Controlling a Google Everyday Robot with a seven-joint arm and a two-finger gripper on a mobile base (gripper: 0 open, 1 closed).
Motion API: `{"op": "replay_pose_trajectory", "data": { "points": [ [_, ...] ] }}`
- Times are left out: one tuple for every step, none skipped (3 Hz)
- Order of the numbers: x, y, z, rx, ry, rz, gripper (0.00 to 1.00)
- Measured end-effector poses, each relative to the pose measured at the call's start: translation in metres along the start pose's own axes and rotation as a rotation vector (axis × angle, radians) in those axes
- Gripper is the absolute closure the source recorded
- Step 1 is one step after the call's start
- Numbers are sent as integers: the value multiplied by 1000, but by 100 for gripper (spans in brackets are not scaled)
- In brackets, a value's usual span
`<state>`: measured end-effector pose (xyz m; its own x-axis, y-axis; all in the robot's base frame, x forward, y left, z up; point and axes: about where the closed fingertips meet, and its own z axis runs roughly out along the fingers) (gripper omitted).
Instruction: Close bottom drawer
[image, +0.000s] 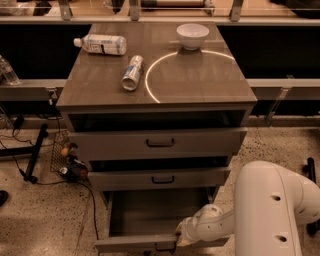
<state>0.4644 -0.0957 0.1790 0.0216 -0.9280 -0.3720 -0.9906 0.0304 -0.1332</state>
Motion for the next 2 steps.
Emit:
{"op": "replay_pose_trajectory", "data": {
  "points": [
    [0,1,1,-1,-1,0,51],
    [0,1,1,-1,-1,0,28]
  ]
}}
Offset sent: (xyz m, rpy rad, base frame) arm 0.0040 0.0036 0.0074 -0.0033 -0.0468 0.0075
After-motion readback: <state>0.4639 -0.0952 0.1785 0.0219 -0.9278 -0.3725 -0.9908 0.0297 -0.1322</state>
